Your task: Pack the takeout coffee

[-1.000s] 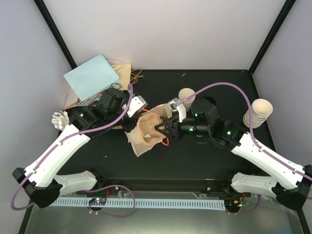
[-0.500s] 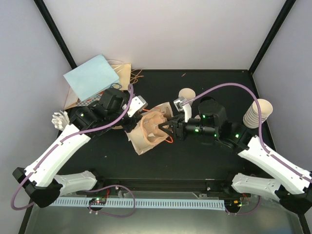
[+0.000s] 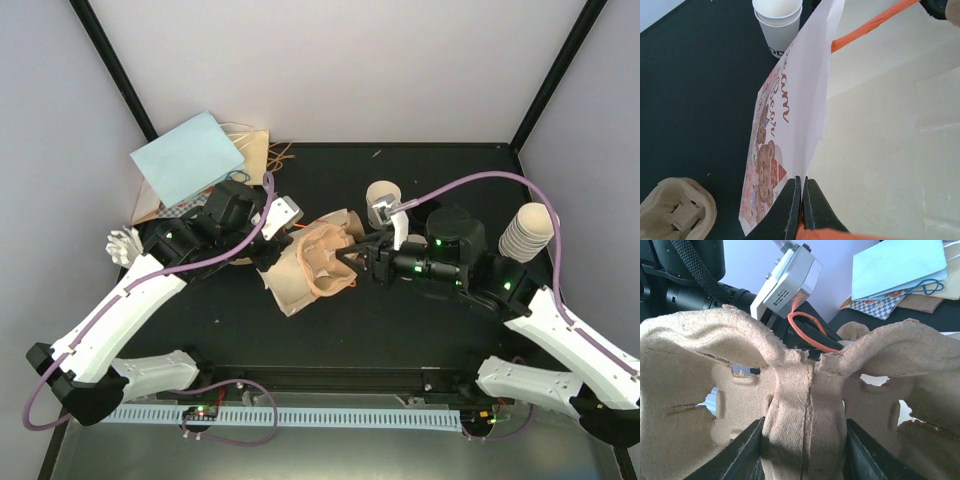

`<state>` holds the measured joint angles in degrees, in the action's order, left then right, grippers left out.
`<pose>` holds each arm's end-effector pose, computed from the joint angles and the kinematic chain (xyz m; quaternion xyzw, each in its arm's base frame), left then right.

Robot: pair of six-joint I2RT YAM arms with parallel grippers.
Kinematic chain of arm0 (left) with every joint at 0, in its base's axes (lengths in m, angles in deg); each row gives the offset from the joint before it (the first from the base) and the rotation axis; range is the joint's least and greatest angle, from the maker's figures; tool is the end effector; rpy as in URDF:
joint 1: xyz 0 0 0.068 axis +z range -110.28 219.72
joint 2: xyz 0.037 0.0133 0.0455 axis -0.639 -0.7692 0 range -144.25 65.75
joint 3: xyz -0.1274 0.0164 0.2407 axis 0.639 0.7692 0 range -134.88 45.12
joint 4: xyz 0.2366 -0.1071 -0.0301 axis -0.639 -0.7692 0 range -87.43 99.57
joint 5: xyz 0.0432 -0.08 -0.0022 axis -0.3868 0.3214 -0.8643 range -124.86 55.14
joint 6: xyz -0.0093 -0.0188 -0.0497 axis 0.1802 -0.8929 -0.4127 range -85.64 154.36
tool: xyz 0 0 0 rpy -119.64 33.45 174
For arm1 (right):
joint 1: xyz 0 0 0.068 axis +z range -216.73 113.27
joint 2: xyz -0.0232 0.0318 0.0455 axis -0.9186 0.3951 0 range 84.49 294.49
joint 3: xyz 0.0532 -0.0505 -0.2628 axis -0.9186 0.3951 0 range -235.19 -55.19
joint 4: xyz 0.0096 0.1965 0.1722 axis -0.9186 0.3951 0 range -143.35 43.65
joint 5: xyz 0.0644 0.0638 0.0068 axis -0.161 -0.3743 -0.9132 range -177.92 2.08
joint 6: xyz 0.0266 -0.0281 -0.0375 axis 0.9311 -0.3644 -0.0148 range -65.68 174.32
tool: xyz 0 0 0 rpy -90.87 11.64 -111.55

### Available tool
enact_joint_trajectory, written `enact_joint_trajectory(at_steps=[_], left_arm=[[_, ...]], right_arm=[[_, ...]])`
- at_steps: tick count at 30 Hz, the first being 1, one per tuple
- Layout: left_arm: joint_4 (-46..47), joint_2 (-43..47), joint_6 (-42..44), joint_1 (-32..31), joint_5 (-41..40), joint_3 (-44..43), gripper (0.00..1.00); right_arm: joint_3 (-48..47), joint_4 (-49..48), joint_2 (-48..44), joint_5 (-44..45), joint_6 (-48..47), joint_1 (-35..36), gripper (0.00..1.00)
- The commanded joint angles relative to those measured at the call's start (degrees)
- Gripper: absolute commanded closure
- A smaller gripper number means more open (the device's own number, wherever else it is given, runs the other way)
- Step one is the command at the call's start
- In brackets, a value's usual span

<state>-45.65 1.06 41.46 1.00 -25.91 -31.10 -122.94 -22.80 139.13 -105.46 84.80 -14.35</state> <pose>0.1635 -0.1383 0.3846 0.3851 0.8324 -0.1759 0.3577 0.1107 0.1611 0.4105 -0.2400 0.7650 0.4791 0.3572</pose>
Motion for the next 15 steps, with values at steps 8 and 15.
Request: enact_joint_trajectory(at_steps=[8, 15], left_arm=[[0.4, -0.4, -0.5, -0.4, -0.4, 0.2, 0.99], [0.6, -0.7, -1.2, -0.4, -0.3, 0.2, 0.98]], right_arm=[[-1.5, -2.2, 0.3, 2.7, 0.7, -0.3, 0.6], [1.0, -6.4, 1.1, 2.1, 0.7, -0.3, 0.61]])
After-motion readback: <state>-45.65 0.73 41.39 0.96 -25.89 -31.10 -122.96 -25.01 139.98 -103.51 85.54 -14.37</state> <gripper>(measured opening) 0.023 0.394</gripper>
